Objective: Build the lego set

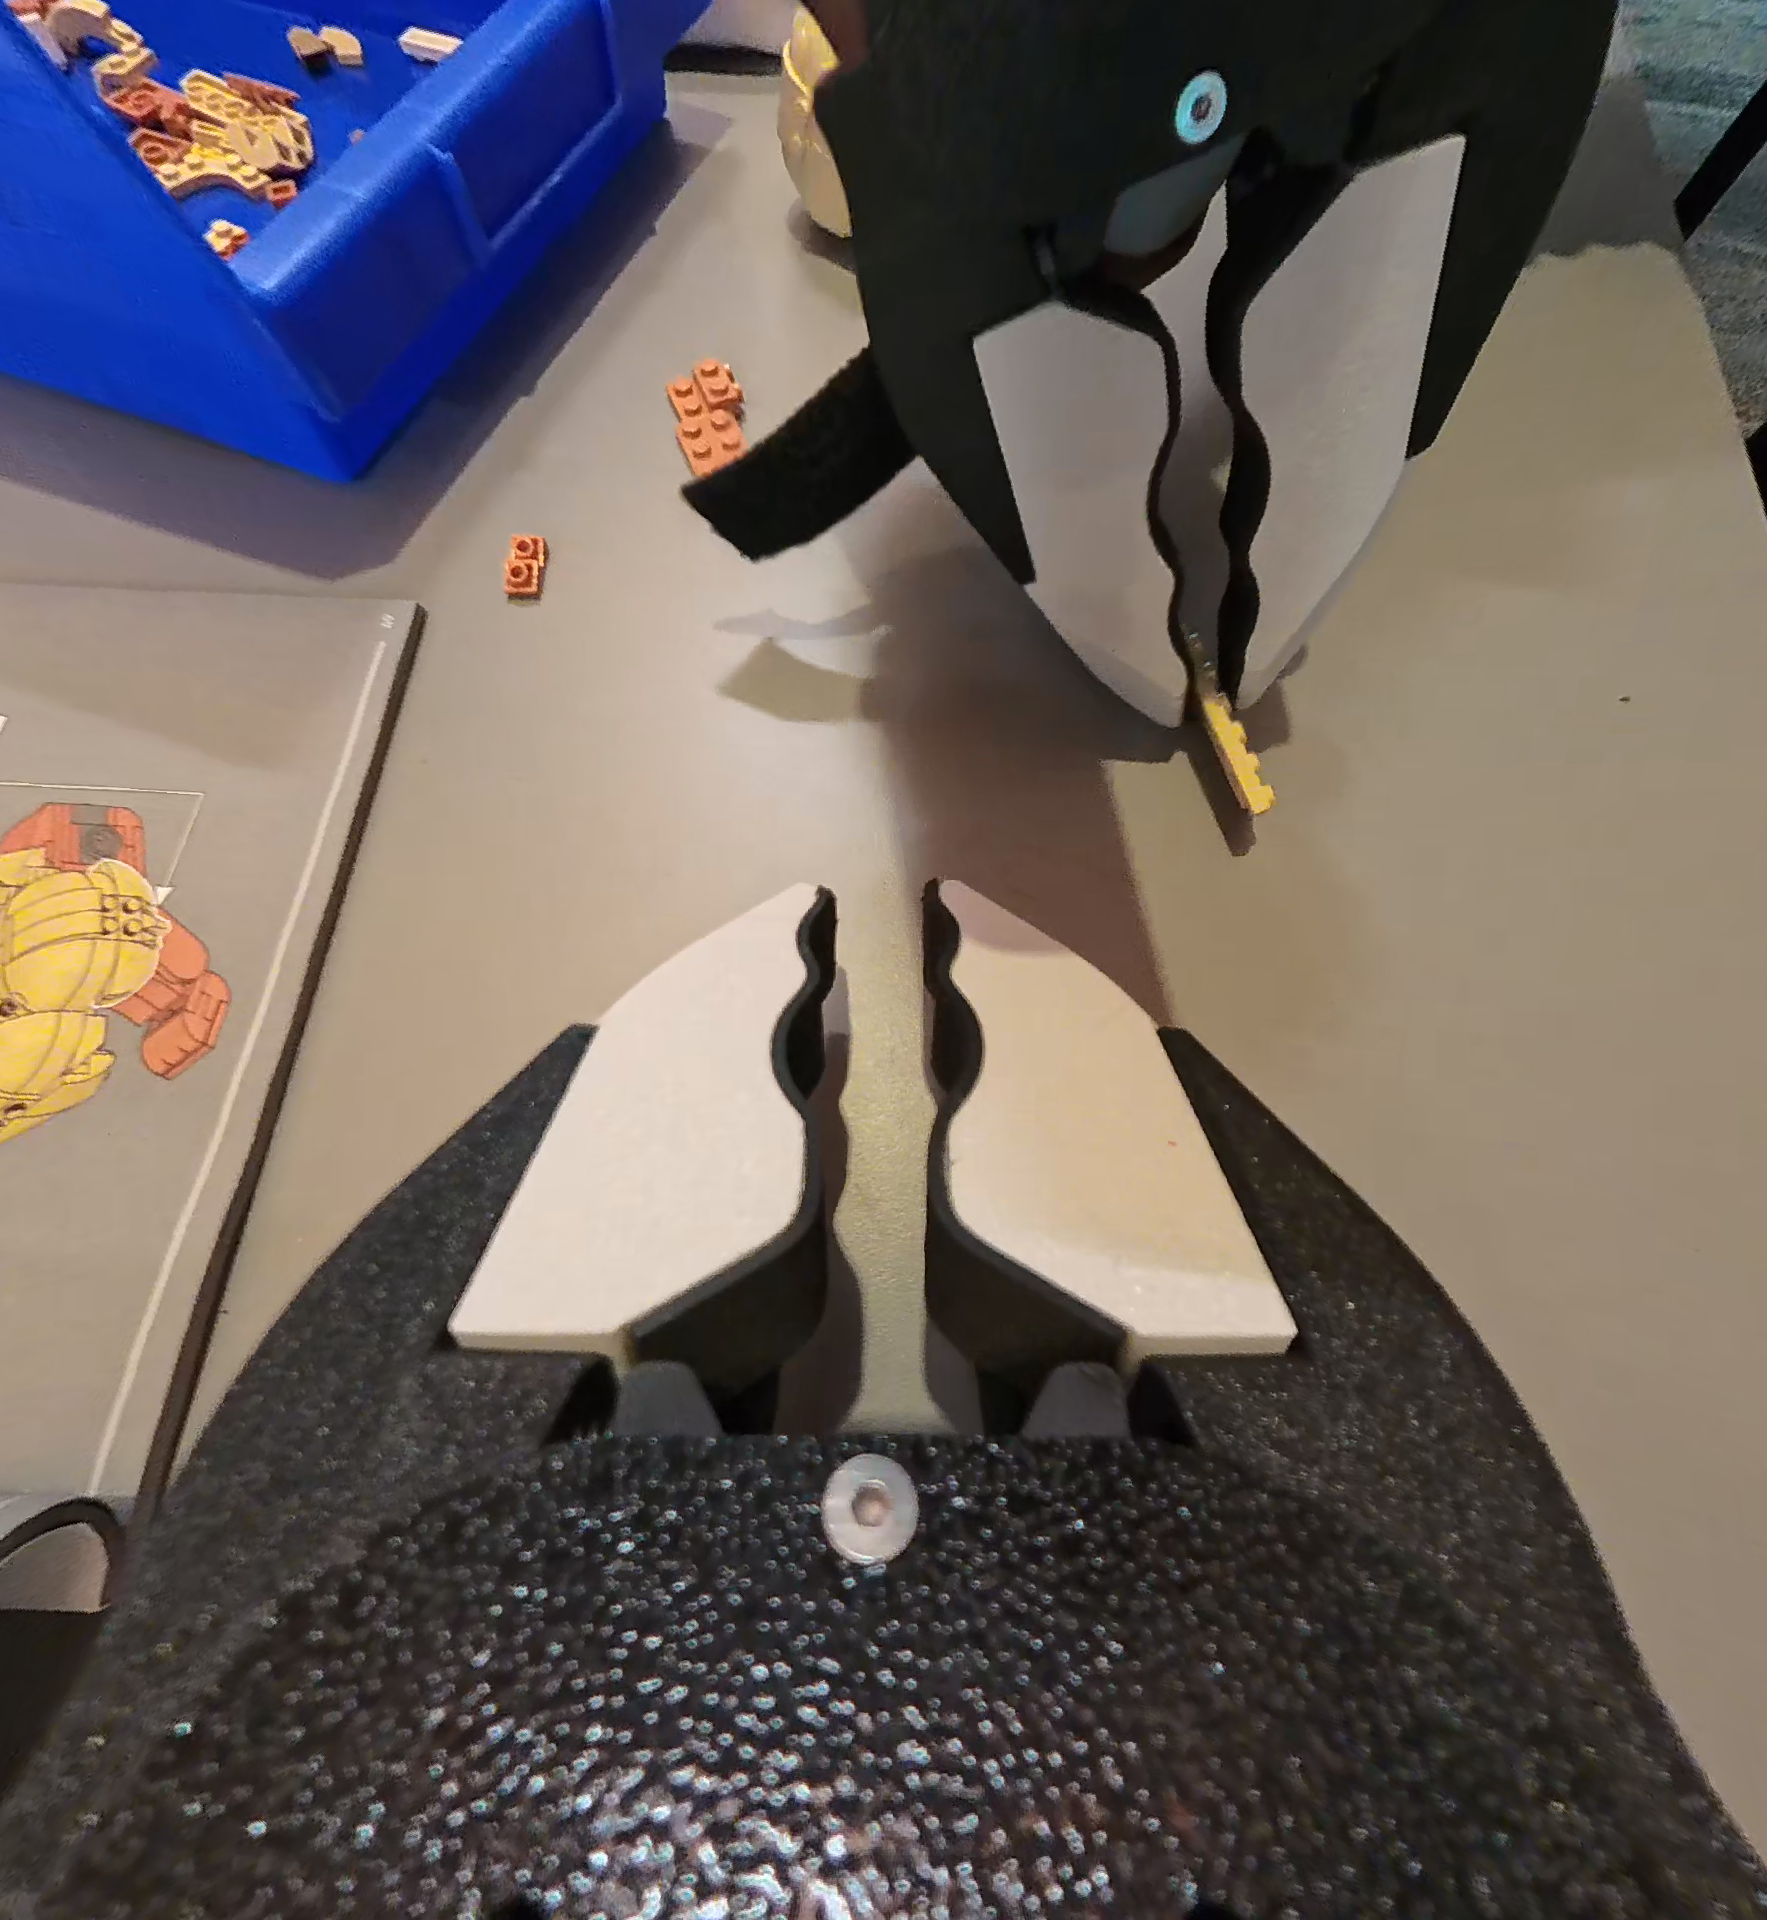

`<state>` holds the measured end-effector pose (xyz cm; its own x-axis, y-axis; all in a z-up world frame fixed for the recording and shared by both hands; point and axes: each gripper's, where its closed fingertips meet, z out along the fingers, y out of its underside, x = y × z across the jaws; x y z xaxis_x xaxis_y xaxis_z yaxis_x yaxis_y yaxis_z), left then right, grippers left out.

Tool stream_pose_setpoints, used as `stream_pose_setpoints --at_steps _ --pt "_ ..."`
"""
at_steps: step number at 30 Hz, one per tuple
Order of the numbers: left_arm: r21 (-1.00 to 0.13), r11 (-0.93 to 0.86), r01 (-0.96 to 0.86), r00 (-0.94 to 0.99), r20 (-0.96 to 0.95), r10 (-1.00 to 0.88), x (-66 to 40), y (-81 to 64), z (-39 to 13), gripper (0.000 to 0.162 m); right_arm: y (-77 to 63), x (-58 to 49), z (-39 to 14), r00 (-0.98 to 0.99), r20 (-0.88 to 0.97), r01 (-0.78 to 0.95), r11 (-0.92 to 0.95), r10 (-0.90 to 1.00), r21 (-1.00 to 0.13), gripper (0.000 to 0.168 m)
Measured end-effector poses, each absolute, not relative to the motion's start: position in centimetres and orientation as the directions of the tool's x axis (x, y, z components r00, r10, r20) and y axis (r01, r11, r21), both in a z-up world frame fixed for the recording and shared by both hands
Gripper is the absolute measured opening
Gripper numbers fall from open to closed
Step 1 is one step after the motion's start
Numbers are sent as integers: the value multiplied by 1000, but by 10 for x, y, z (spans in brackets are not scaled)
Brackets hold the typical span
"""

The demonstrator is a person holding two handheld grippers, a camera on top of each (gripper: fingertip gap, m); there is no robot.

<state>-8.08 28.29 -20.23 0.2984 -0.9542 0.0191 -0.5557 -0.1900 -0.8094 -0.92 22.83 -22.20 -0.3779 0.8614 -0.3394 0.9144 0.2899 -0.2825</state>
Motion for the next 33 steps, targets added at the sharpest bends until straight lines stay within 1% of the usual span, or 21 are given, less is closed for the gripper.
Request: stream_pose_setpoints --at_steps 8,15,17,19,22,24,28,33 --pt "-810 -191 -554 297 22 -955 -81 283 -202 16 240 -12 -222 -363 -264 913 284 893 -294 15" --pt "-812 -190 -551 298 21 -954 -81 283 -202 16 260 -21 -221 -287 -134 915 230 948 -330 34" --pt "-815 -190 -548 301 20 -954 -81 283 -201 15 267 -28 -215 -230 -93 898 174 969 -403 35" --pt "-815 -190 -548 303 19 -953 -81 283 -201 16 279 -38 -204 -124 -49 850 81 991 -520 35" --pt "-812 -189 -552 306 13 -952 -81 284 -202 16 295 -47 -187 39 -15 722 -39 999 -691 35" --pt "-813 -190 -550 313 10 -950 -81 285 -201 15 302 -47 -182 137 -4 644 -92 991 -760 35" --pt "-818 -199 -540 305 31 -952 -81 284 -200 16 303 -44 -187 218 -17 620 -152 976 -770 37" --pt "-819 -212 -533 298 53 -953 -81 283 -200 16 298 -49 -189 256 -98 556 -230 962 -799 38"
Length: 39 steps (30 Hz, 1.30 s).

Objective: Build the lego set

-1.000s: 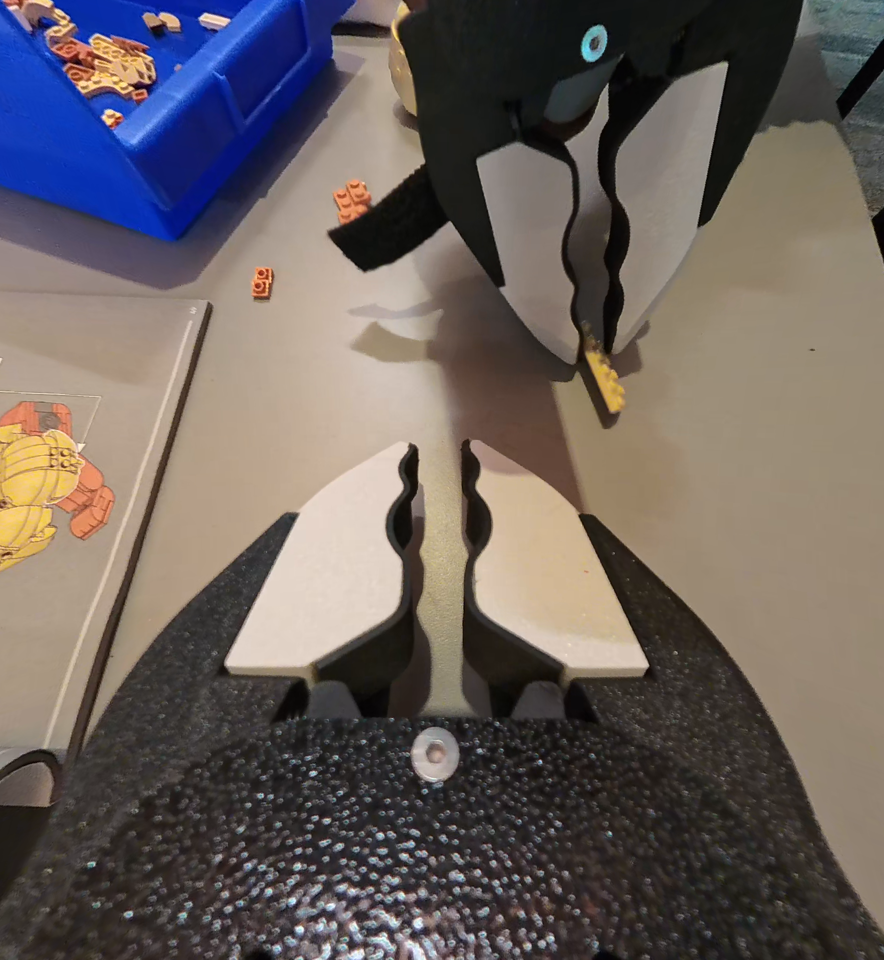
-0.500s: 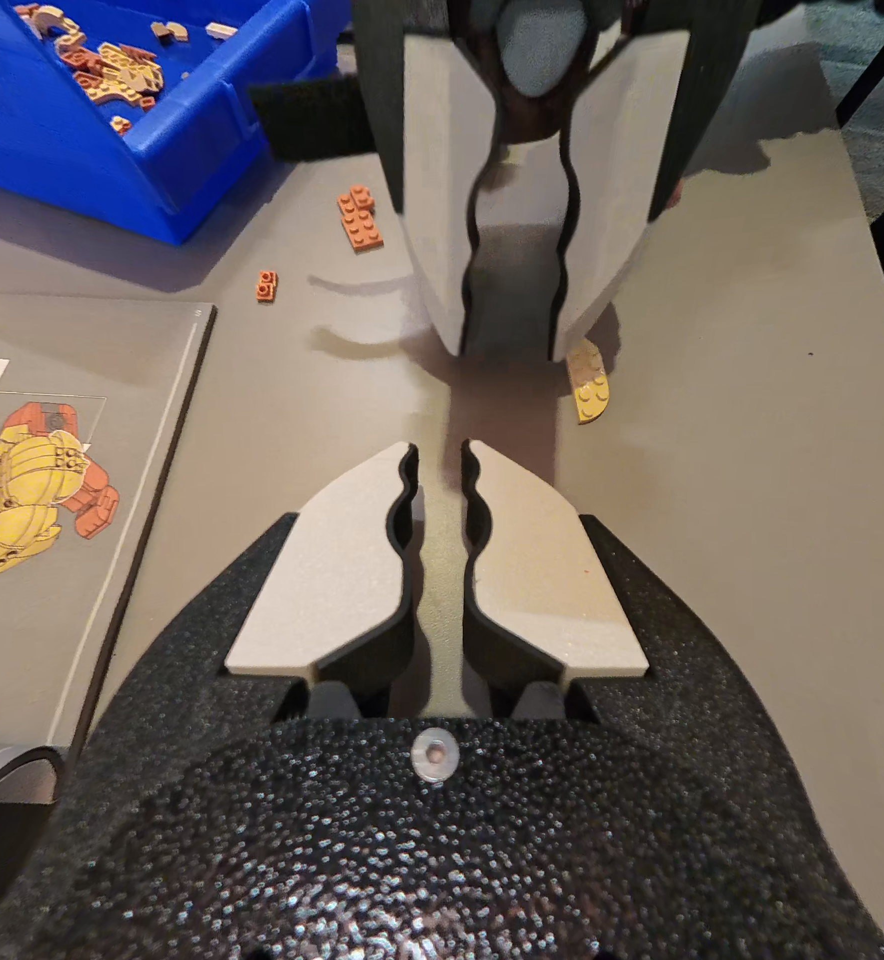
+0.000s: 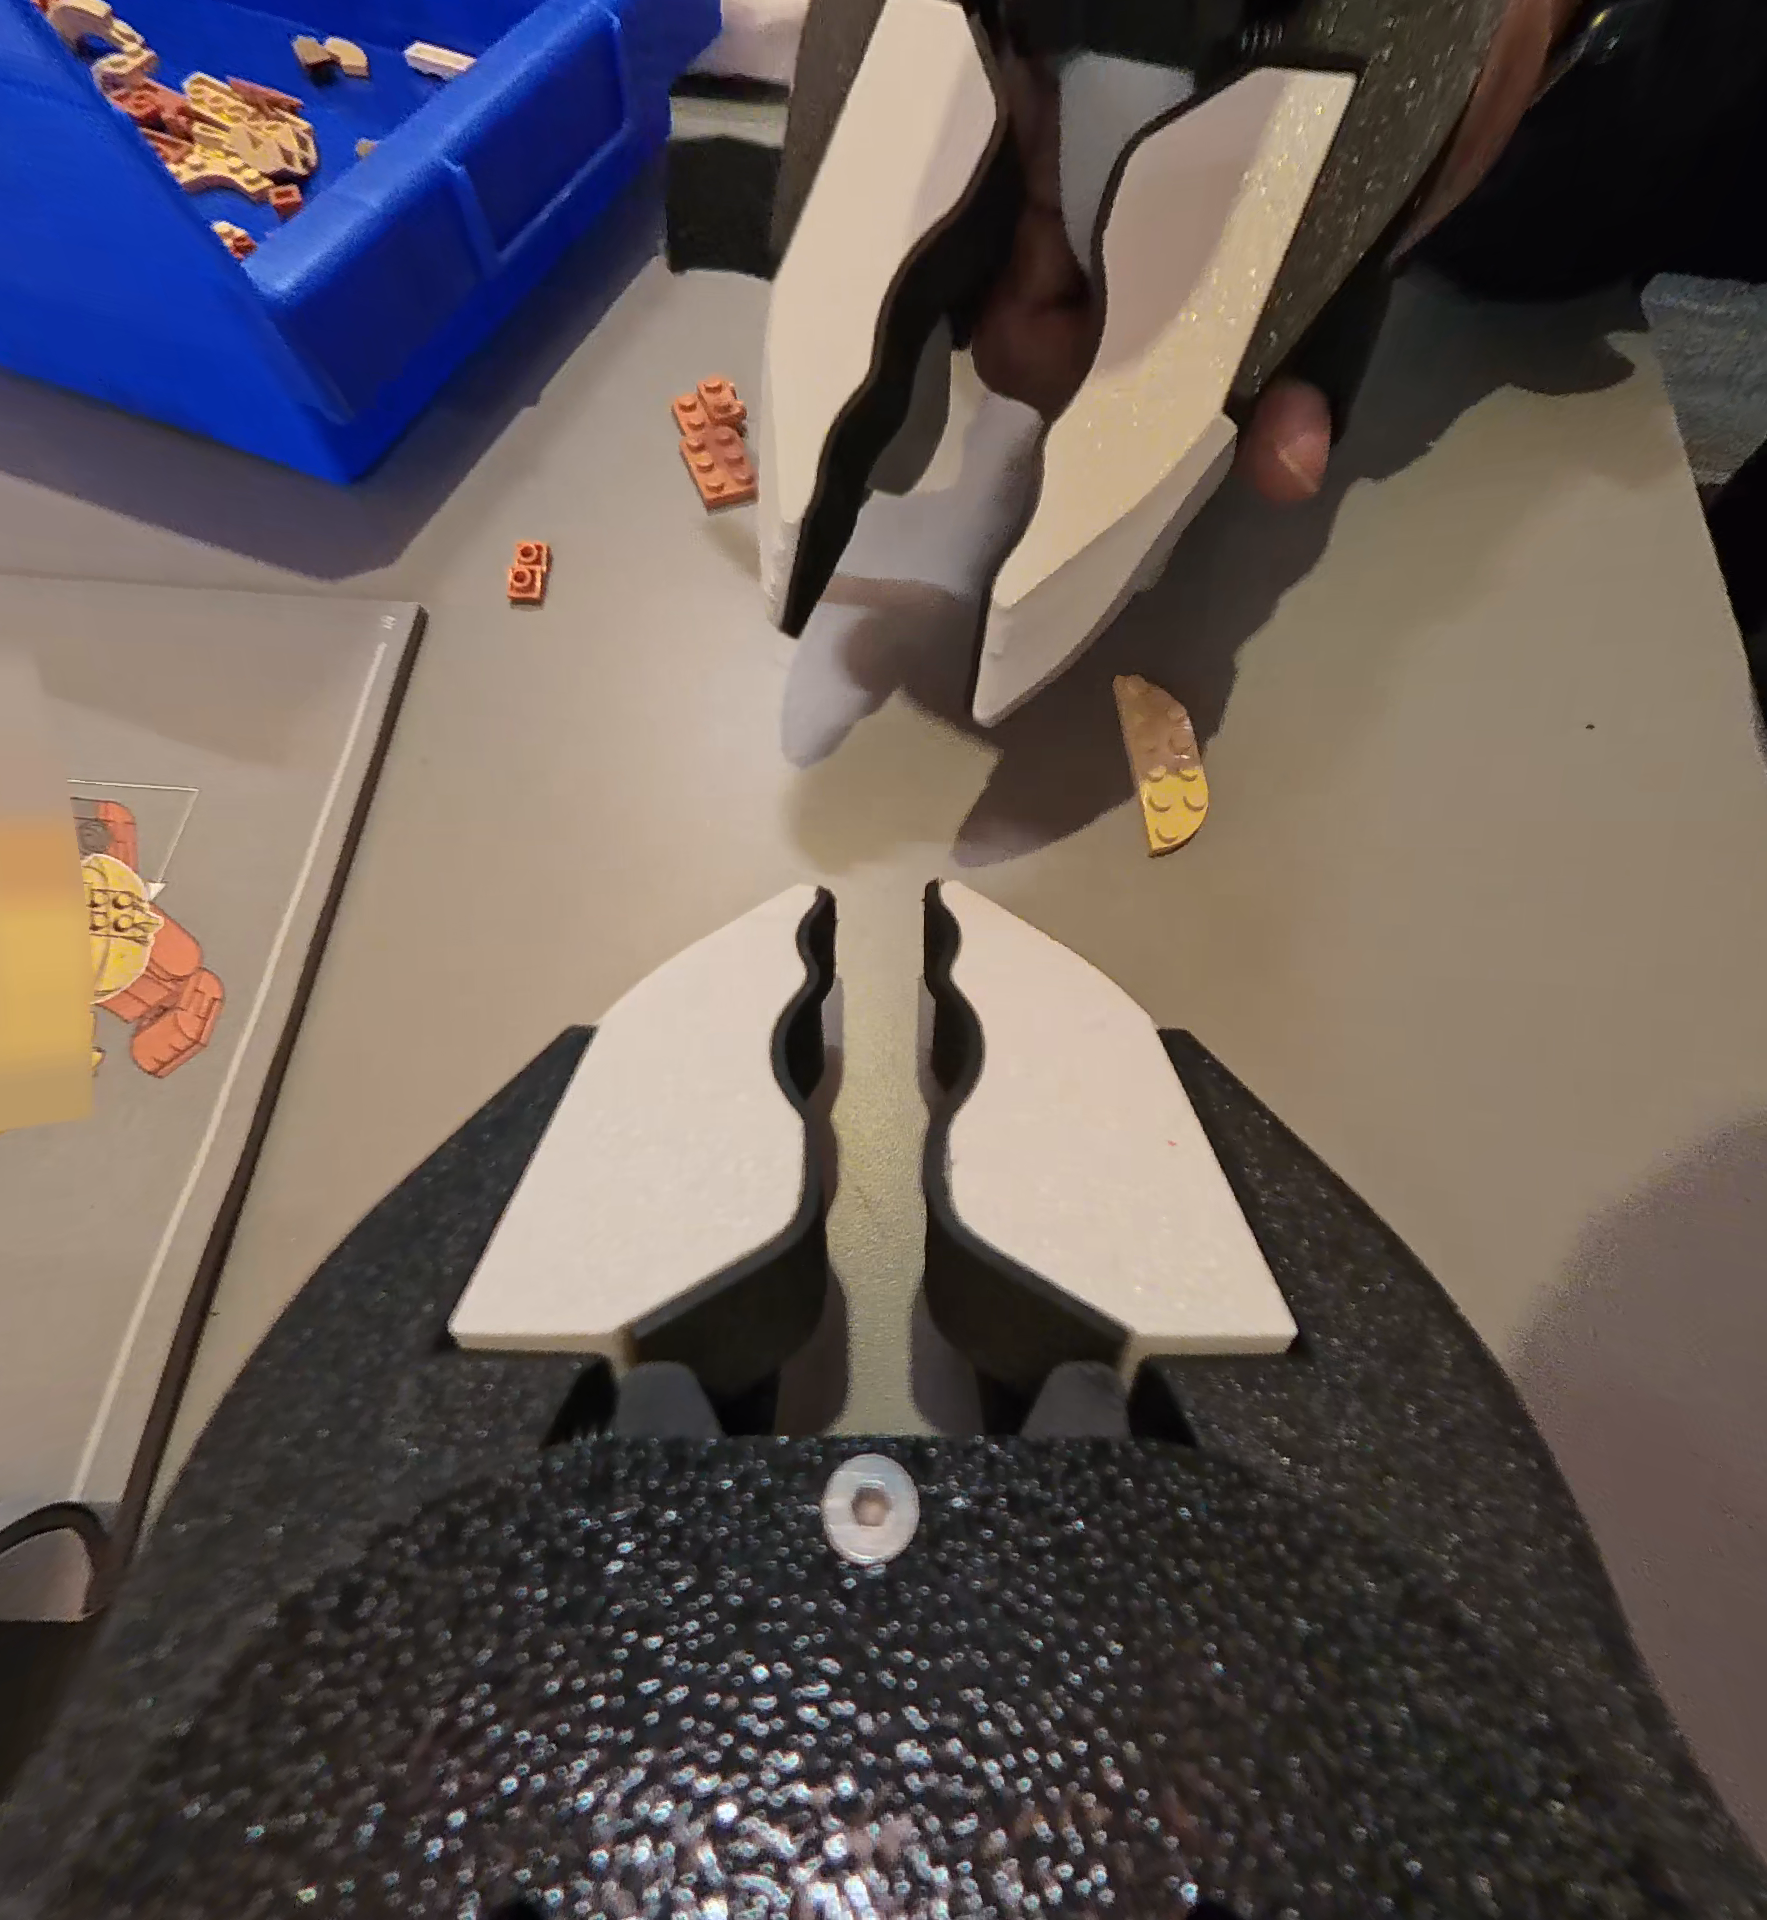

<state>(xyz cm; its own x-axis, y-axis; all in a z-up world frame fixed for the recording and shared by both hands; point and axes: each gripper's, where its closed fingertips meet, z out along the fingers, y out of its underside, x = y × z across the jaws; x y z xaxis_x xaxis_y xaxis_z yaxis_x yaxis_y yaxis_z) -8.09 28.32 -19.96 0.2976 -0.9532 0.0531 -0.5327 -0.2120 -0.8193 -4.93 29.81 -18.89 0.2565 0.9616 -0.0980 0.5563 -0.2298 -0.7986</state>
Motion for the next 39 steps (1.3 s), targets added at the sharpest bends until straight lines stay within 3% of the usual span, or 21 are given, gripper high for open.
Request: stream_pose_setpoints --at_steps 20,39 --pt "-811 -278 -514 300 134 -945 -85 281 -200 16 304 -45 -193 314 -221 464 -353 923 -812 35" --pt "-807 -276 -522 300 129 -945 -85 280 -201 16 299 -49 -188 269 -193 459 -302 944 -835 37"
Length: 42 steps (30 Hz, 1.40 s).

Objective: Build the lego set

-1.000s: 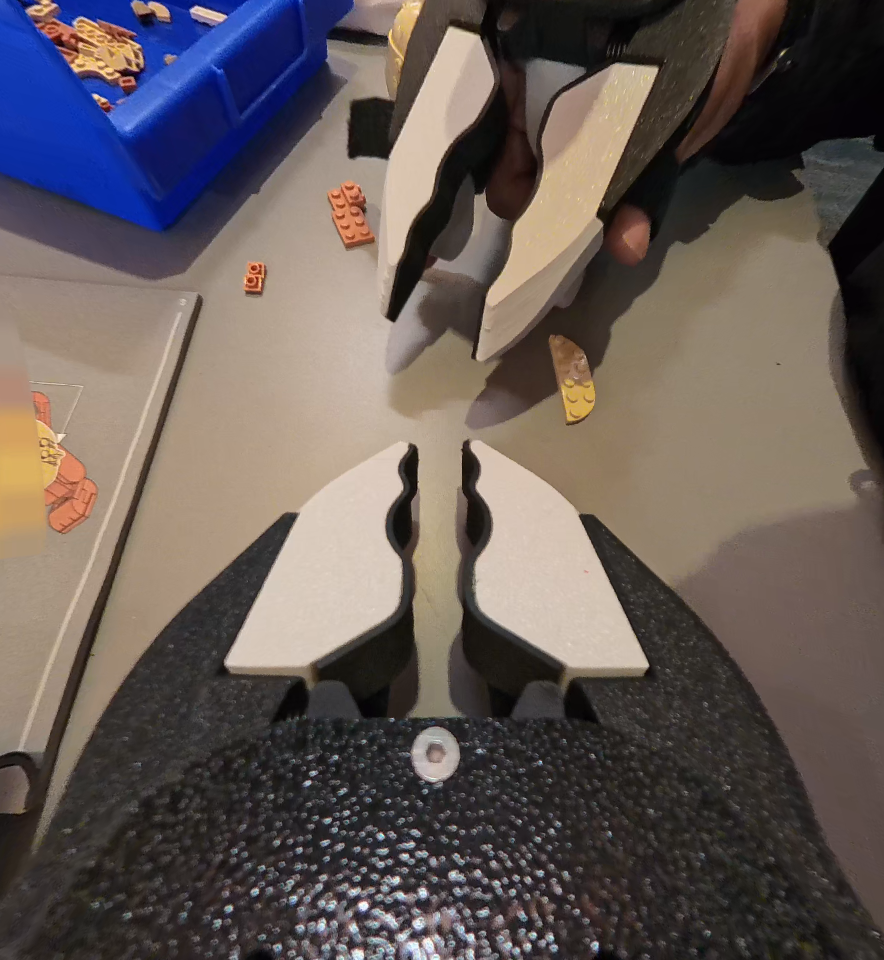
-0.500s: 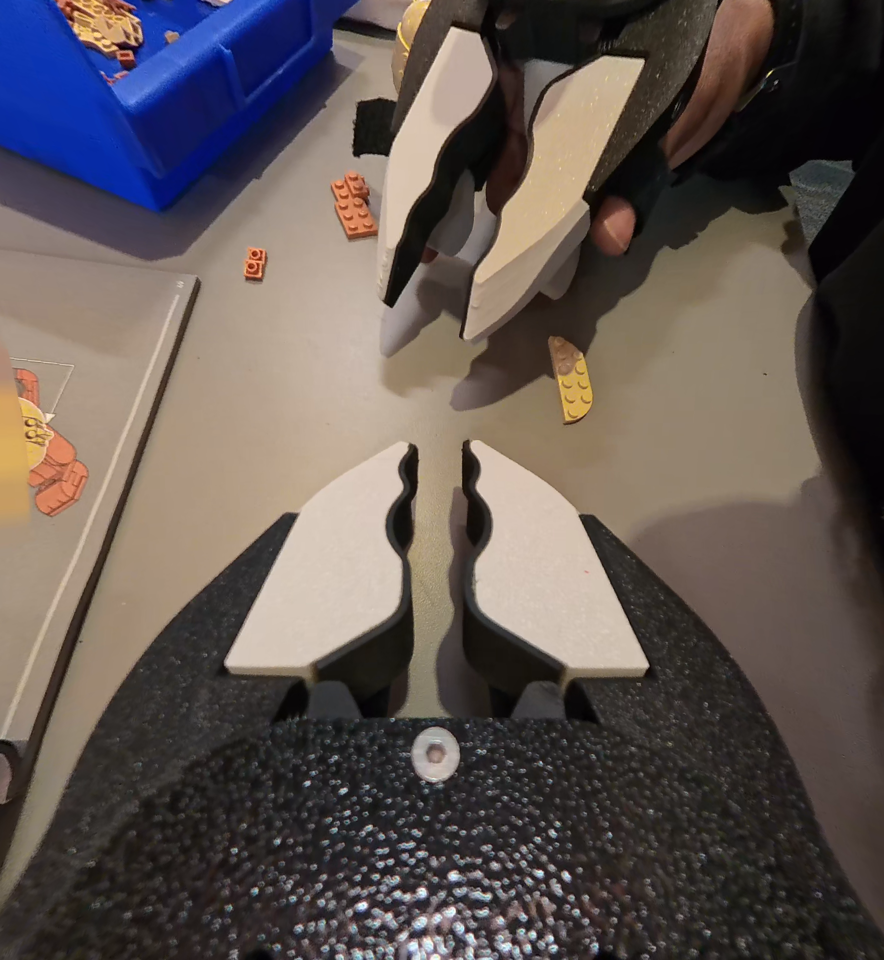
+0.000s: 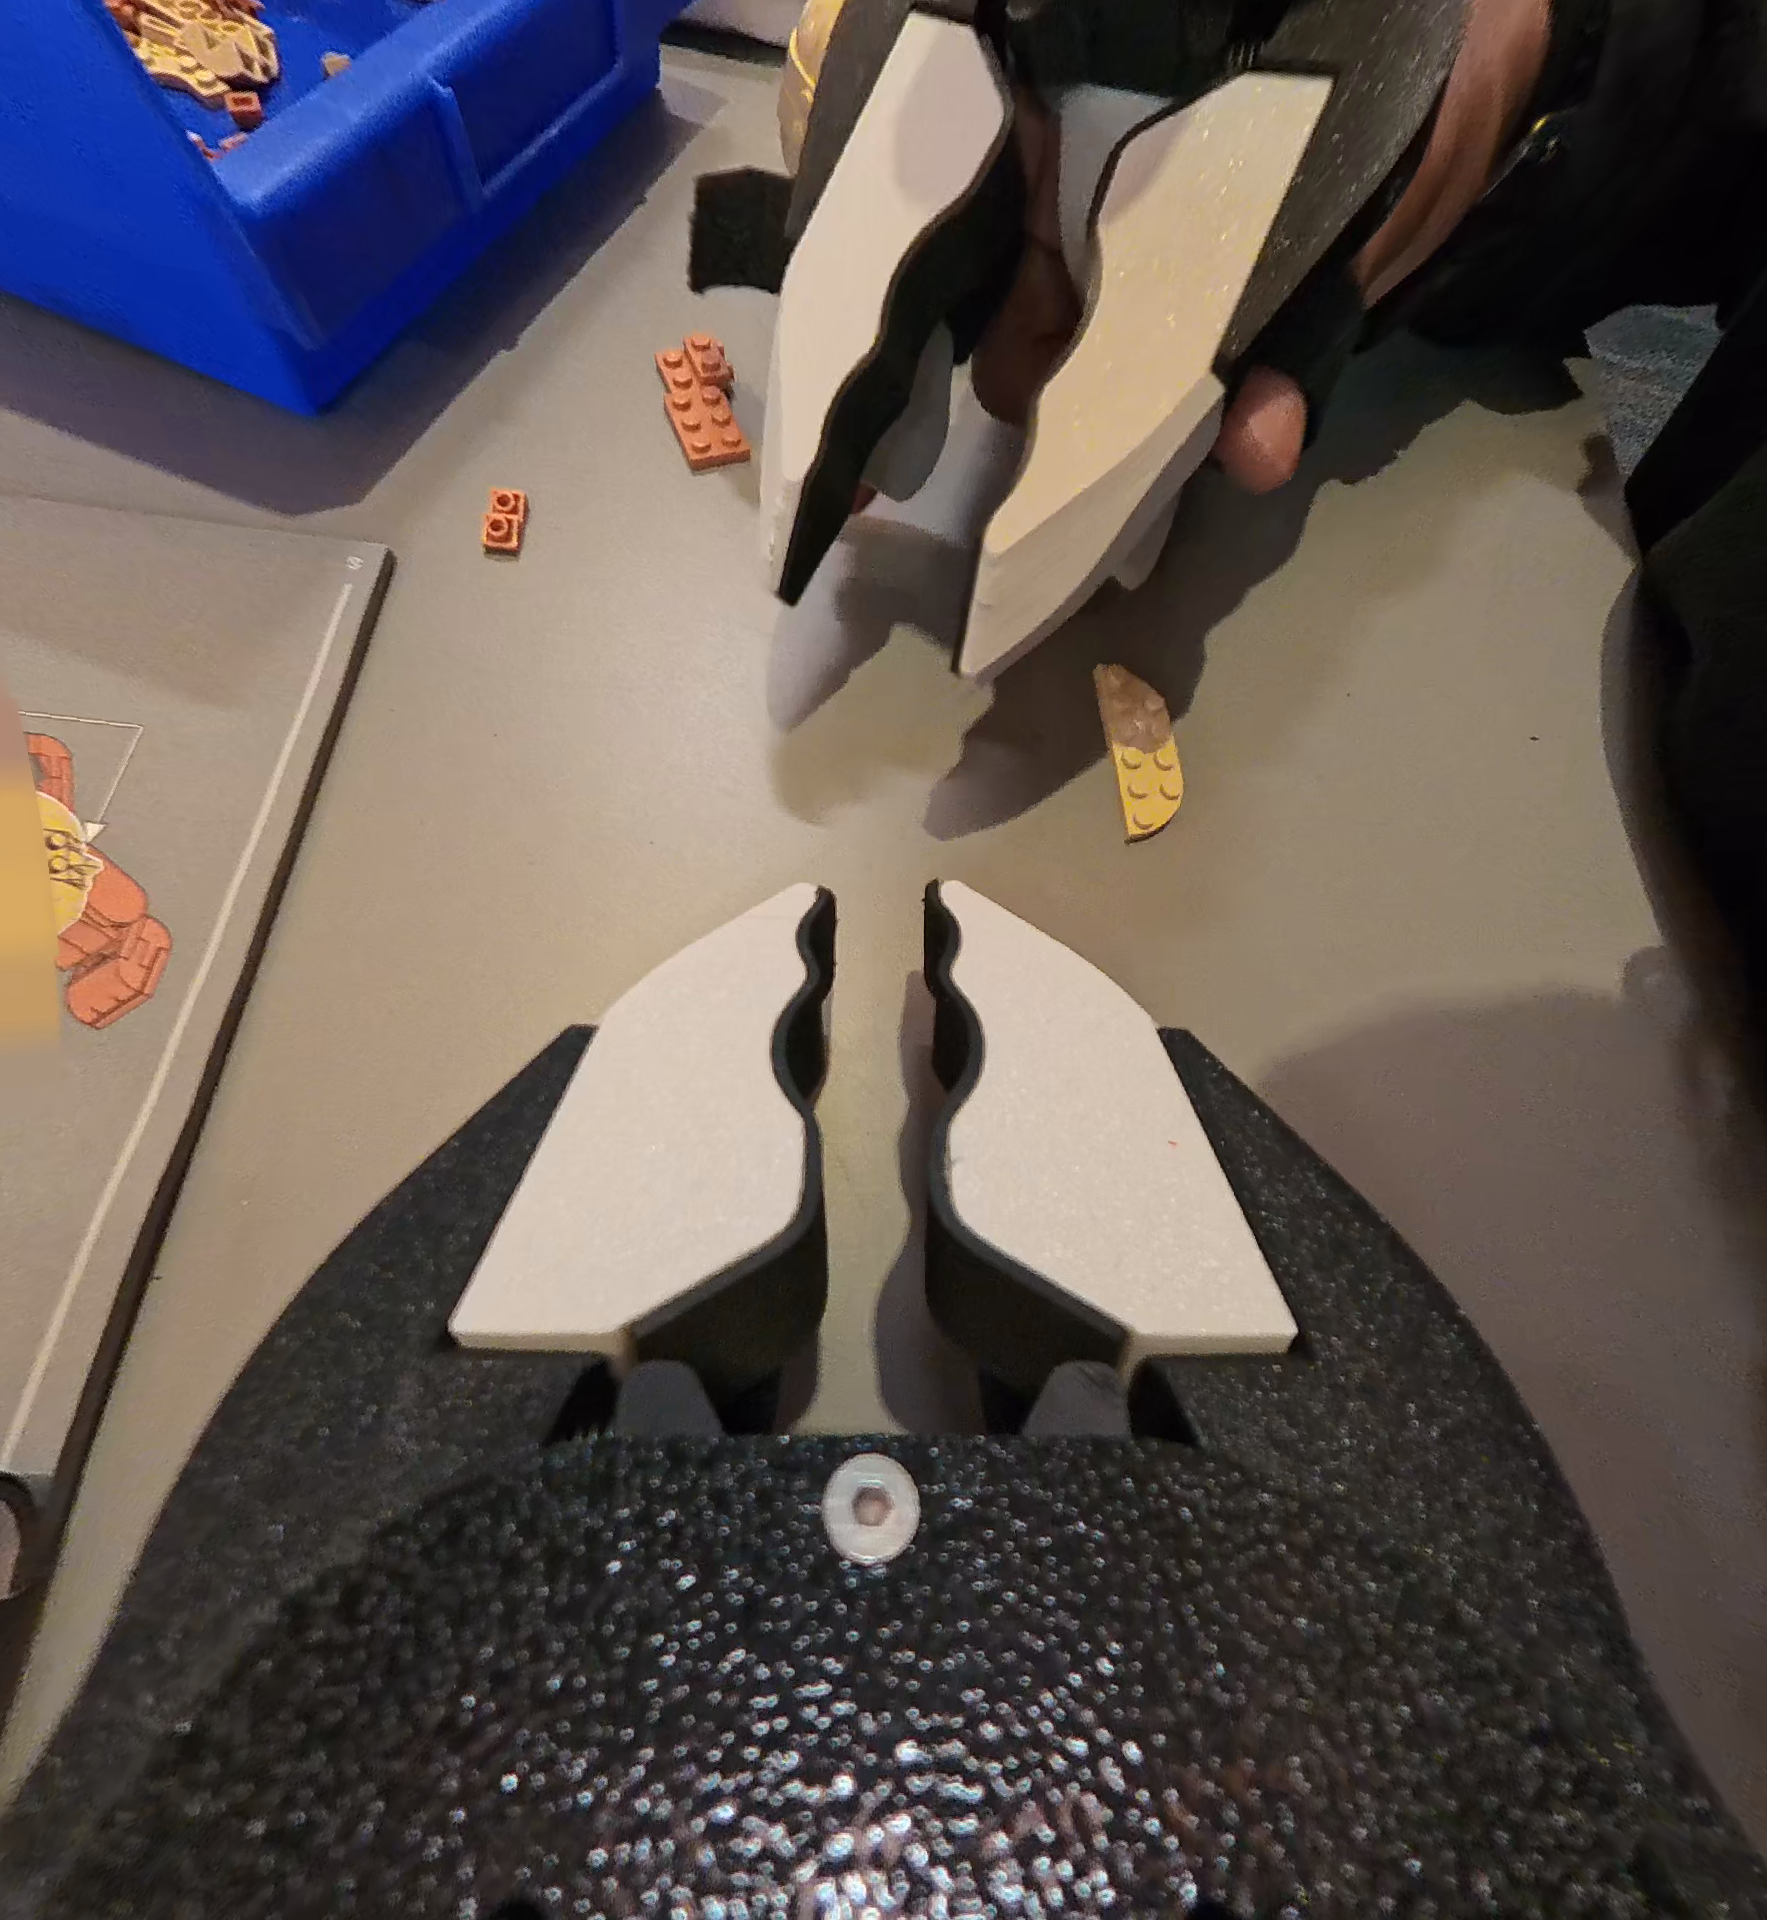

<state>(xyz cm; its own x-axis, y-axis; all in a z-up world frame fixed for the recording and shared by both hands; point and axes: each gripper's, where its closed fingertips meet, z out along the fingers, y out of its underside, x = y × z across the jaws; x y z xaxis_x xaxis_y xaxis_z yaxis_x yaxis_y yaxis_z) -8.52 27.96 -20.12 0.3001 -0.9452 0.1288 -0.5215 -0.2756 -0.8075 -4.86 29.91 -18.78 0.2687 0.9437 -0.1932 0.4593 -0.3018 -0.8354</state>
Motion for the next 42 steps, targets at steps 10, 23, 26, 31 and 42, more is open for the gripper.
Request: stream_pose_setpoints --at_steps 10,23,26,31,42 --pt "-802 -274 -531 303 122 -945 -85 280 -203 16 294 -50 -174 243 -133 447 -232 961 -864 36" --pt "-799 -277 -534 302 125 -945 -85 280 -203 16 308 -38 -158 233 11 506 -112 972 -855 34" --pt "-793 -303 -529 314 148 -938 -86 282 -204 15 375 21 -105 221 379 705 122 899 -699 25" --pt "-792 -299 -533 318 140 -938 -86 283 -205 15 482 113 -123 42 208 993 -18 977 -114 36" --pt "-795 -292 -532 309 139 -941 -85 281 -204 15 504 163 -209 -19 39 923 3 999 384 51"
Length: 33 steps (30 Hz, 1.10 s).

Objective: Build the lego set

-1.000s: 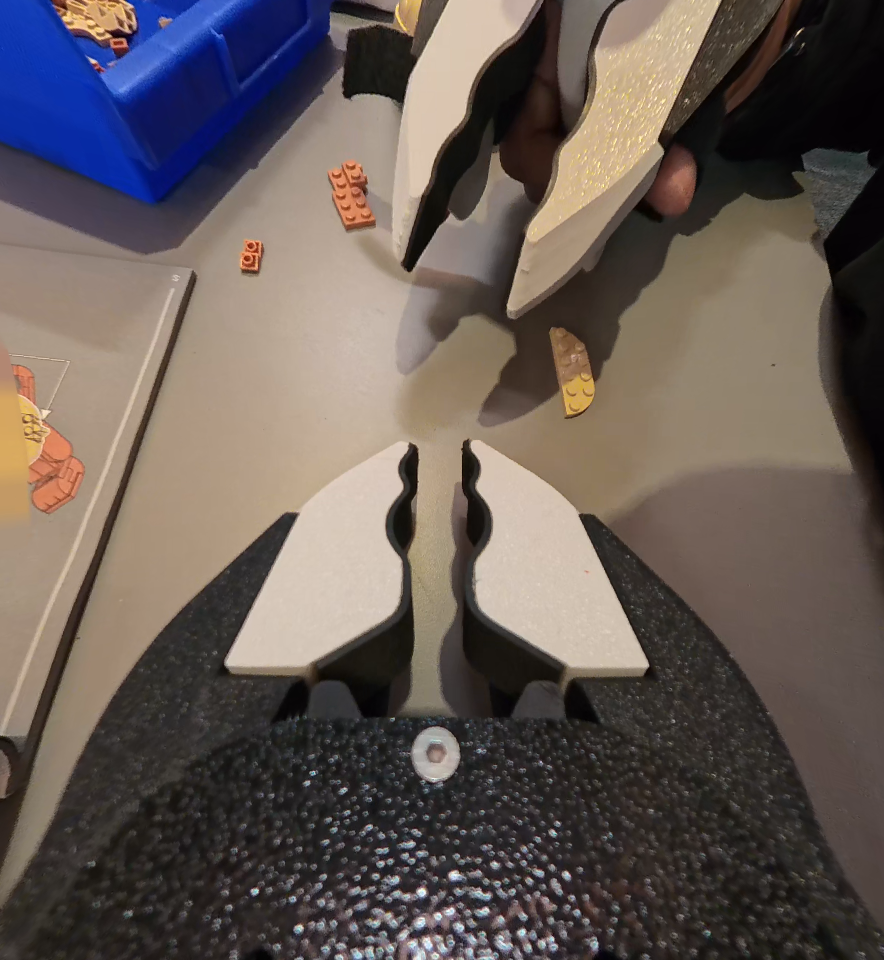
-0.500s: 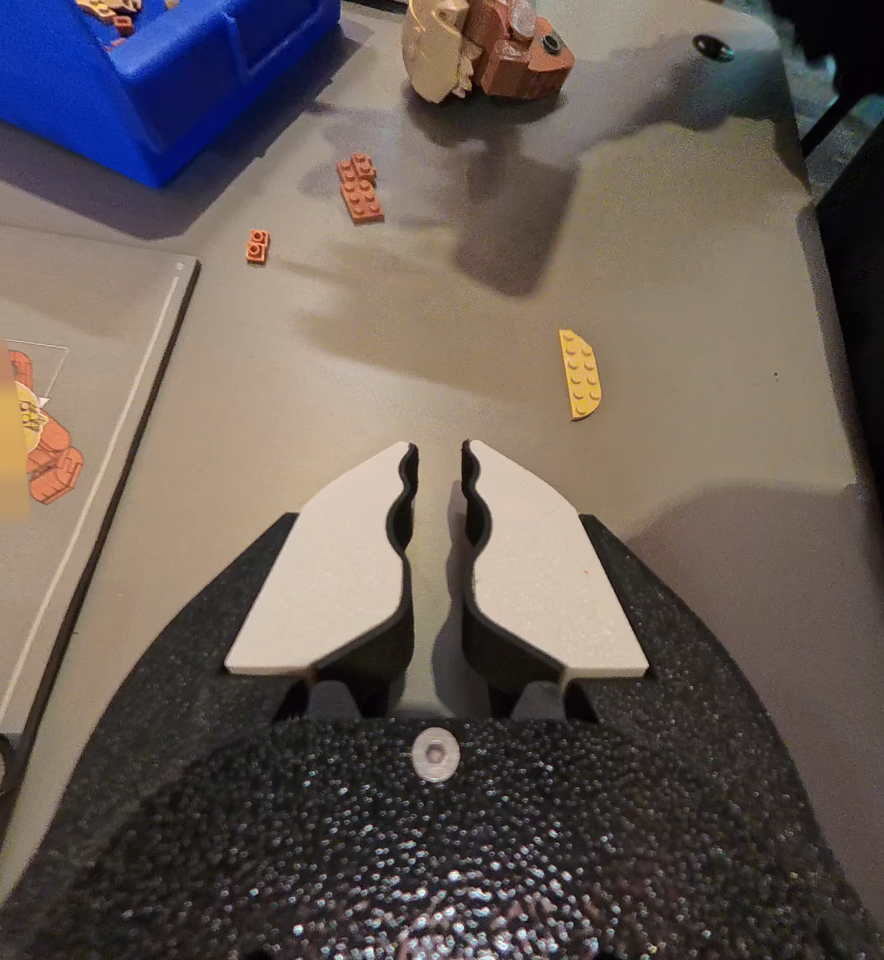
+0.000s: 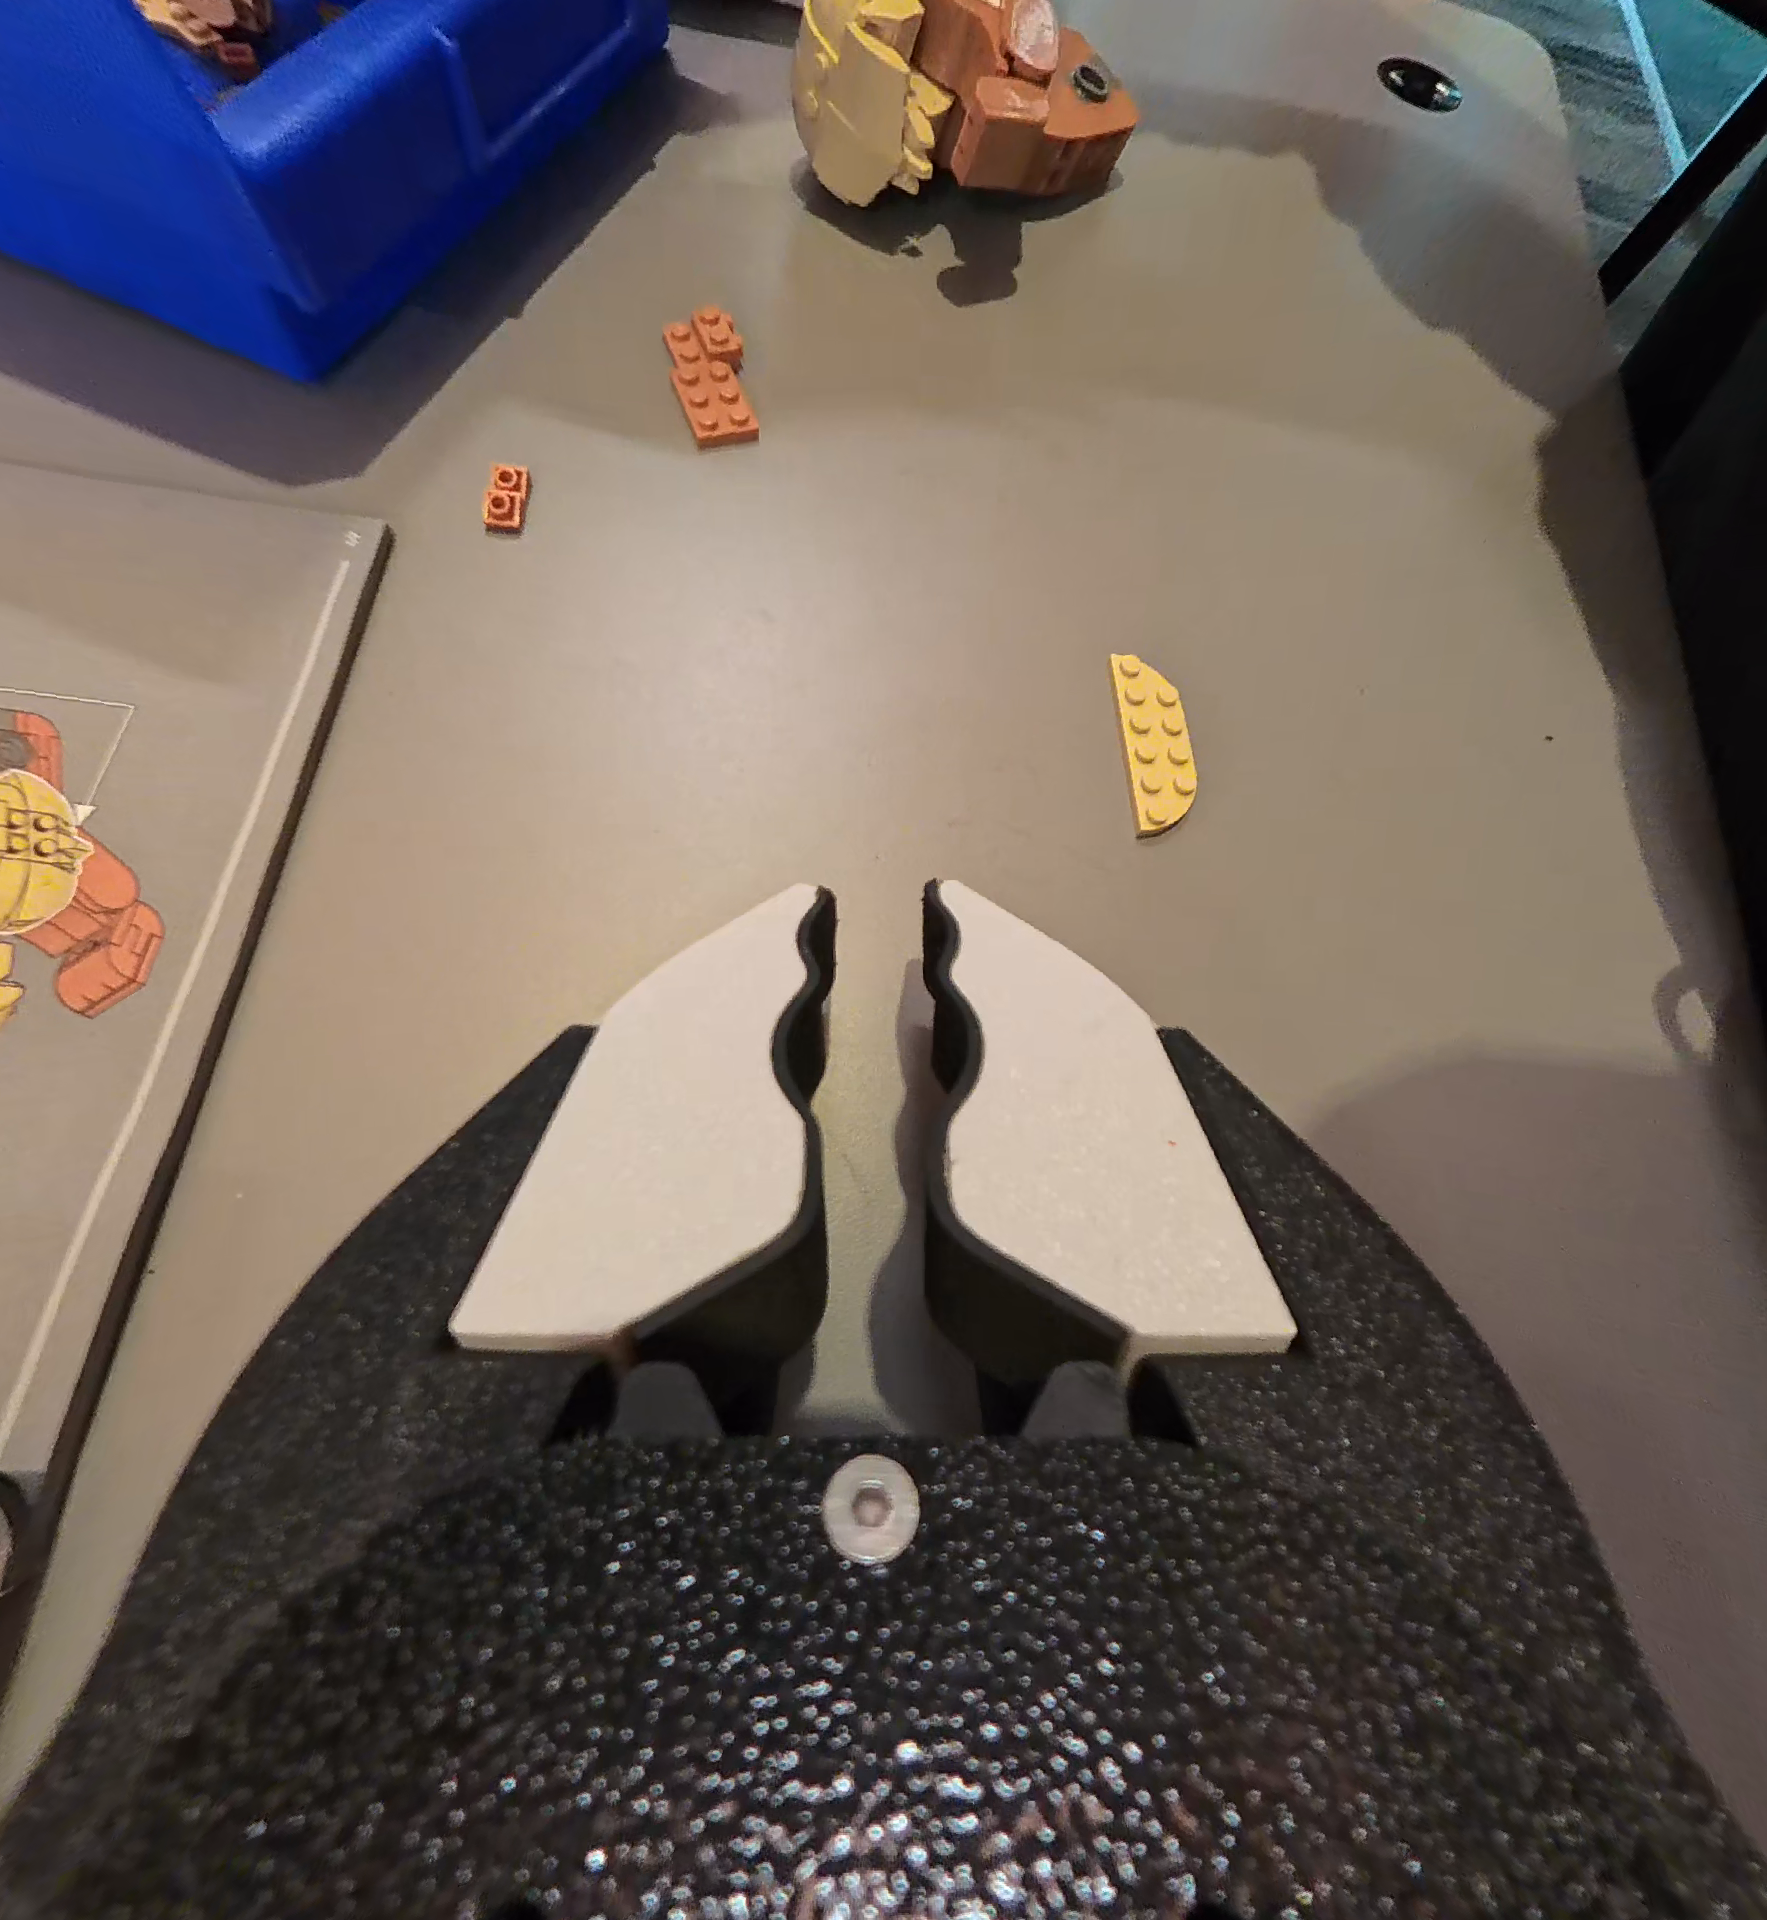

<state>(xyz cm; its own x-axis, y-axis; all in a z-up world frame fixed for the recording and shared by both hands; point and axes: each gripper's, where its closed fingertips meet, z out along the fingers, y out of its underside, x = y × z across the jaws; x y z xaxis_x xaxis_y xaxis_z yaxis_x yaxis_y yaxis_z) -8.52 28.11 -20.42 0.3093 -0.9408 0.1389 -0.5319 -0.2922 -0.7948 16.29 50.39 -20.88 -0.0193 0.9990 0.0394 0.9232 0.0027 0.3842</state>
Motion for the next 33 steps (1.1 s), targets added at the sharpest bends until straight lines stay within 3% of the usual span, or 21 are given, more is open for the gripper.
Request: stream_pose_setpoints --at_steps 16,17,19,24,28,33 --pt "-797 -281 -534 305 128 -944 -85 280 -204 15 515 185 -222 17 -2 807 -13 1000 591 59" --pt "-798 -280 -534 305 128 -944 -85 280 -204 15 515 185 -222 18 -2 803 -13 1000 595 58" --pt "-798 -279 -535 304 126 -944 -85 280 -204 15 517 186 -221 11 1 792 -10 1000 611 36" --pt "-799 -279 -533 304 126 -944 -85 280 -203 15 518 187 -220 -8 1 780 5 1000 626 33" --pt "-801 -277 -531 305 124 -944 -85 280 -203 15 519 181 -204 -6 69 830 -34 998 556 33" --pt "-799 -265 -540 302 110 -947 -85 279 -204 15 465 120 -154 -27 125 982 3 992 188 33"
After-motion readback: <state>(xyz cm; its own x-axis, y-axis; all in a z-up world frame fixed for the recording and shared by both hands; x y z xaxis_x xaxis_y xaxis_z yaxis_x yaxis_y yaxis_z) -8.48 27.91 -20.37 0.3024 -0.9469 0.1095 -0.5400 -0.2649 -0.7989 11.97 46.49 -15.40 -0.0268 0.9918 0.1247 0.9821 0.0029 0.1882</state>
